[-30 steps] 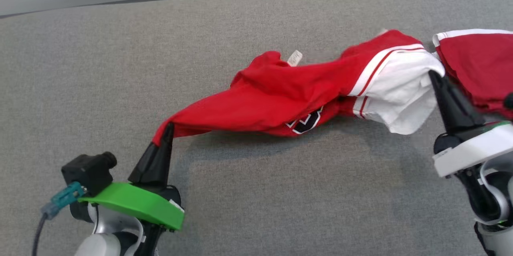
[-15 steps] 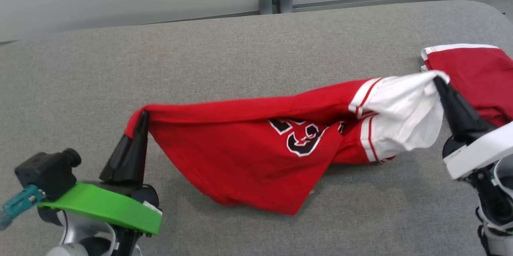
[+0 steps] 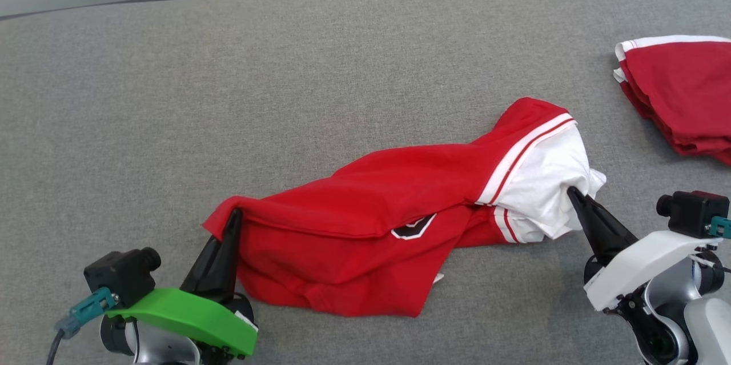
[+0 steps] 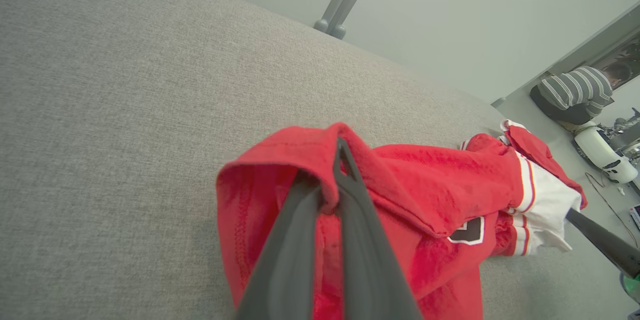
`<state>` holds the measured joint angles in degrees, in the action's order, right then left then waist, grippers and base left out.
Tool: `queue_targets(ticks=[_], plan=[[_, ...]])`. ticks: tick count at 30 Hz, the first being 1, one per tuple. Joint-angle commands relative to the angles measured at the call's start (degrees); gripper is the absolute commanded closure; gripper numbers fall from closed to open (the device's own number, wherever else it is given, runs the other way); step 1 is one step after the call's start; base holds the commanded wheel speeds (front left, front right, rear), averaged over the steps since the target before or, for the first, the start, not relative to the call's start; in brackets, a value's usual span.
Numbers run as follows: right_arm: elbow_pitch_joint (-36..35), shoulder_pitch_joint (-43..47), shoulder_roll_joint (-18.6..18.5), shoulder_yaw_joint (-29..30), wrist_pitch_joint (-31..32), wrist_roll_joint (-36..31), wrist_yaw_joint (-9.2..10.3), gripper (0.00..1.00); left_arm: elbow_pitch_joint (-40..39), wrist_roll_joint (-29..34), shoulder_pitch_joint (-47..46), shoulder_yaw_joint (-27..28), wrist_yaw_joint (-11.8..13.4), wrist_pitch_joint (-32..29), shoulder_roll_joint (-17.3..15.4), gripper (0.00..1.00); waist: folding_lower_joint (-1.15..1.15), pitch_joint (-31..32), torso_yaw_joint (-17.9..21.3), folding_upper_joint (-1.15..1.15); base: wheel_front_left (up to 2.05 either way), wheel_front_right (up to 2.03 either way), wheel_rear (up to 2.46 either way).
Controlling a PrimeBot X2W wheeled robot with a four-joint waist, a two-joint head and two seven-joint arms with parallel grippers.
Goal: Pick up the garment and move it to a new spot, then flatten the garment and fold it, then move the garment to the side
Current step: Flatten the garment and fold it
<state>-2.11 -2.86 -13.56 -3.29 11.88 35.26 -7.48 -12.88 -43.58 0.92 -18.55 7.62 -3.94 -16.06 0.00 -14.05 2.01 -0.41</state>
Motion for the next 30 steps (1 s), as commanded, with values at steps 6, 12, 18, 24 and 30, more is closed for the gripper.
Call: queue_targets(ticks=[6,12,18,24,30], plan=[[-0.9,-2.7,-0.8,-1.9,-0.8,-1.7,-0.02,0.0,1.2,0.2,-2.1,0.4,-0.5,0.6,-0.4,1.0,0.0,-1.2,0.5,0.41,0.0,0.0,0.0],[-2.7,-3.3,-1.3,-2.3,0.0,-3.3,-0.02,0.0,2.3,0.1,-2.6,-0.2,-0.9,1.2,0.2,1.0,0.0,-1.3,0.2,0.41,0.0,0.0,0.0],[-5.1,-3.2,-1.4,-1.6,0.9,-4.3,-0.02,0.0,2.7,-0.1,-2.3,-0.4,-1.0,1.7,0.4,1.0,0.0,-1.0,-0.1,0.41,0.0,0.0,0.0],[-5.8,-4.0,-1.8,-1.1,2.5,-5.8,-0.02,0.0,2.7,-0.1,-2.6,-0.5,-0.9,1.7,0.3,1.0,0.0,-1.1,-0.1,0.41,0.0,0.0,0.0],[-3.8,-4.9,-1.2,-0.4,2.8,-6.6,-0.02,0.51,3.0,-0.2,-3.1,-0.9,-1.1,1.8,0.7,1.0,0.0,-1.3,-0.4,0.41,0.0,0.0,0.0]])
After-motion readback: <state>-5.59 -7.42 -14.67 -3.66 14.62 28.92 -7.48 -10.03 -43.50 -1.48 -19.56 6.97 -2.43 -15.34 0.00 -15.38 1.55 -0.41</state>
